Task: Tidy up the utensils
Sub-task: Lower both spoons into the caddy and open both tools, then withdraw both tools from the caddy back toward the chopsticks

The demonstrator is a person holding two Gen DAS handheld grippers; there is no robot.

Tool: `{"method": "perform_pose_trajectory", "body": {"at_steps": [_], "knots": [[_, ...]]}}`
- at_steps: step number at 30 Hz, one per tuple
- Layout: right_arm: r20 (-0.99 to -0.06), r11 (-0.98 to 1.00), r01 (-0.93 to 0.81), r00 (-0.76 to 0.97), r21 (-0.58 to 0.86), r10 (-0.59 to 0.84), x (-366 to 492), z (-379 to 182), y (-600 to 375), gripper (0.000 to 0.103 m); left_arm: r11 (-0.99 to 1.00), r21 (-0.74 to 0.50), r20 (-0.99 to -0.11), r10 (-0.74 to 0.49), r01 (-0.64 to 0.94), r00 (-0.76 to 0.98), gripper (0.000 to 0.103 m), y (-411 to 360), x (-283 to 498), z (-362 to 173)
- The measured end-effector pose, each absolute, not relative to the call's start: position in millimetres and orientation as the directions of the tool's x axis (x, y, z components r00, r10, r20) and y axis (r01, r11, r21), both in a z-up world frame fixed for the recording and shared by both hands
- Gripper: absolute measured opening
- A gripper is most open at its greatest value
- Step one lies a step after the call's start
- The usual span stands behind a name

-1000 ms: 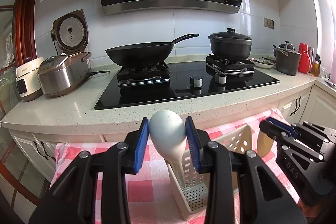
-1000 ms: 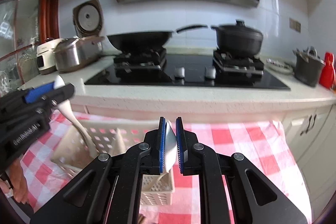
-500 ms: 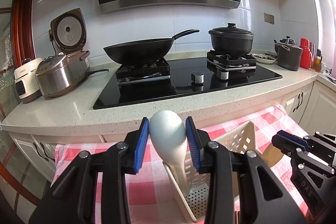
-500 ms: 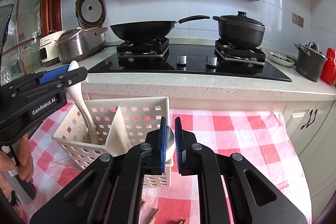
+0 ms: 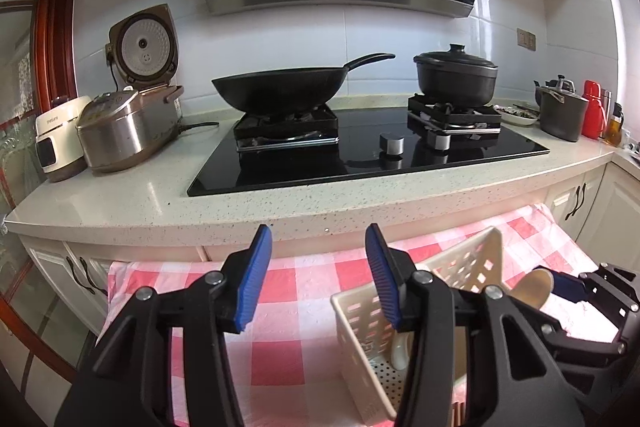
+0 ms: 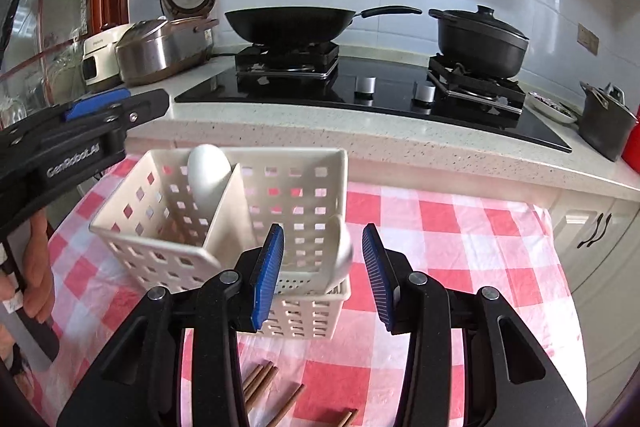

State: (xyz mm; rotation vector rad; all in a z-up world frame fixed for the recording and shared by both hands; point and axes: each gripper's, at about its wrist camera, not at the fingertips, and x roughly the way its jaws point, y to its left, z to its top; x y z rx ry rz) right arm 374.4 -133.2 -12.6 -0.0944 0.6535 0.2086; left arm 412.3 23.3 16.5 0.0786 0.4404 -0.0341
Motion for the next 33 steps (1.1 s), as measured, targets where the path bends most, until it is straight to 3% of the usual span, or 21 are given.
{"method": "perform_pose_trajectory", "body": {"at_steps": [11, 16, 18, 19, 20, 26, 33], "knots": [[-0.627, 0.968, -0.251, 0.757, -0.014, 0.187, 370.3, -18.4, -126.9, 0.040, 0.997, 0.072, -0.452, 0.017, 0.017, 0.892, 0.047, 36.0, 420.6, 0.8], [-0.591, 0.974, -0.225, 0.783, 0.025, 0.196, 358.5, -6.6, -144.0, 0.040, 0.998, 0.058, -0.407, 0.025, -0.002, 0.913, 0.048, 45.5, 393.0, 8.8], [-0.568, 0.977, -0.211, 0.800, 0.036, 0.194, 344.8, 1.9, -154.7, 0.040, 0.999, 0.032, -0.365, 0.031, -0.021, 0.931, 0.066, 52.1, 366.7, 15.2], [-0.556, 0.978, -0.205, 0.808, 0.049, 0.197, 334.8, 6.5, -161.3, 0.041, 0.999, 0.021, -0.343, 0.034, -0.028, 0.939, 0.081, 53.9, 355.2, 17.5], [-0.546, 0.979, -0.196, 0.814, 0.058, 0.196, 324.4, 10.0, -167.6, 0.041, 0.999, 0.008, -0.312, 0.040, -0.039, 0.949, 0.088, 56.4, 338.9, 19.4], [-0.555, 0.987, -0.152, 0.817, 0.053, 0.155, 269.1, -0.2, -186.7, 0.045, 1.000, 0.007, -0.305, 0.024, -0.023, 0.952, 0.098, 48.9, 270.2, 9.1], [-0.639, 0.992, -0.091, 0.759, 0.089, 0.127, 229.8, -45.3, -202.9, 0.045, 1.000, 0.000, -0.338, 0.027, -0.029, 0.941, 0.098, 40.2, 199.8, -25.3]]}}
